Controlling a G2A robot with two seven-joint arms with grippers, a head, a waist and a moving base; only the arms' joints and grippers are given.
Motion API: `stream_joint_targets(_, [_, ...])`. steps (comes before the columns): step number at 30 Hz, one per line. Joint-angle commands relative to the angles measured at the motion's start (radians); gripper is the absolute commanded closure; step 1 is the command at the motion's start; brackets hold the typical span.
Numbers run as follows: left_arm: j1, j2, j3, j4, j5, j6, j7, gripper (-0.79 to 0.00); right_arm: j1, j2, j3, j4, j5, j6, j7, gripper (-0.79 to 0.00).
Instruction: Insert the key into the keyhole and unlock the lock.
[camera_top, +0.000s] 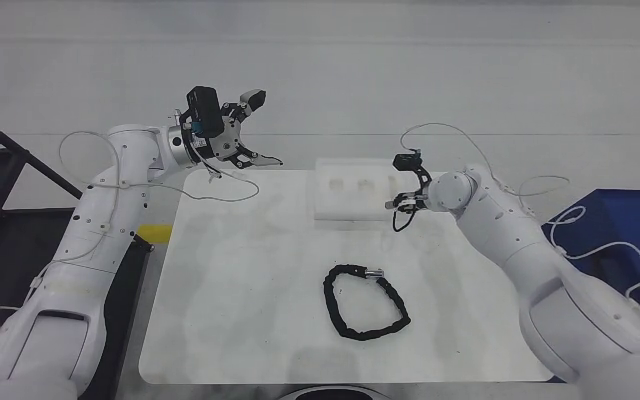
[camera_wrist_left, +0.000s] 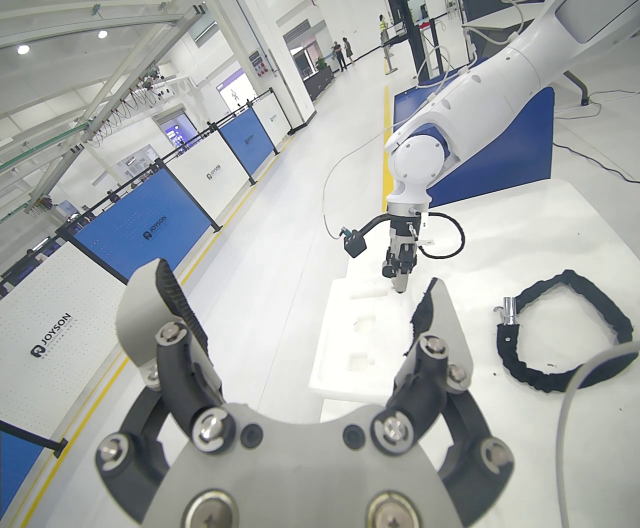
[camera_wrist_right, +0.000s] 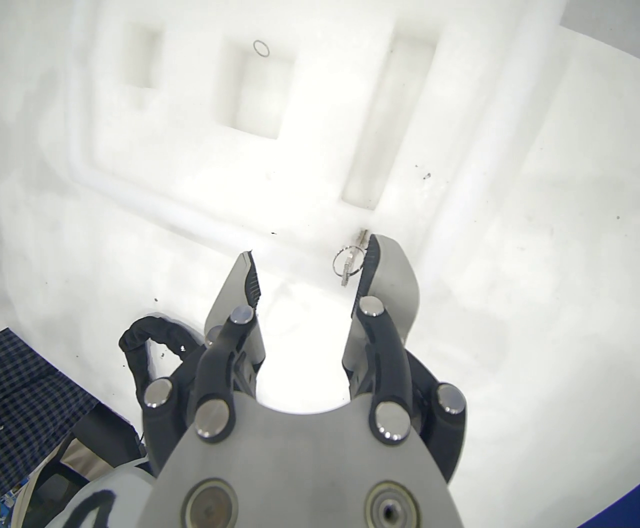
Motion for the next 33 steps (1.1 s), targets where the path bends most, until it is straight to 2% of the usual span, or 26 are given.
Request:
stream_joint_targets(1, [0.000, 0.000, 0.000, 0.000, 0.000, 0.000, 0.000, -0.785, 0.002, -0.006, -0.002, 0.009, -0.010, 0.015, -0.003, -0.372])
stream_joint_targets(14, [0.000, 0.000, 0.000, 0.000, 0.000, 0.000, 0.000, -0.785, 0.015, -0.044, 0.013, 0.088, -0.021, 0.028, -0.013, -0.252])
stream_joint_targets(22, [0.000, 0.000, 0.000, 0.000, 0.000, 0.000, 0.000, -0.785, 0.023, -0.066, 0.013, 0.115, -0.041, 0.036, 0.012, -0.240])
stream_joint_targets(27, [0.000, 0.000, 0.000, 0.000, 0.000, 0.000, 0.000, -0.785, 0.027, -0.078, 0.019, 0.138, -0.046, 0.038, 0.016, -0.179])
stream_joint_targets(30, [0.000, 0.000, 0.000, 0.000, 0.000, 0.000, 0.000, -0.785, 0.030, -0.084, 0.023, 0.152, -0.047, 0.039, 0.023, -0.108])
stream_joint_targets(32, [0.000, 0.000, 0.000, 0.000, 0.000, 0.000, 0.000, -0.785, 0.032, -0.088, 0.025, 0.161, -0.047, 0.039, 0.027, -0.018])
stream_joint_targets(33, [0.000, 0.000, 0.000, 0.000, 0.000, 0.000, 0.000, -0.785, 0.033, -0.090, 0.027, 0.164, -0.048, 0.040, 0.030, -0.003])
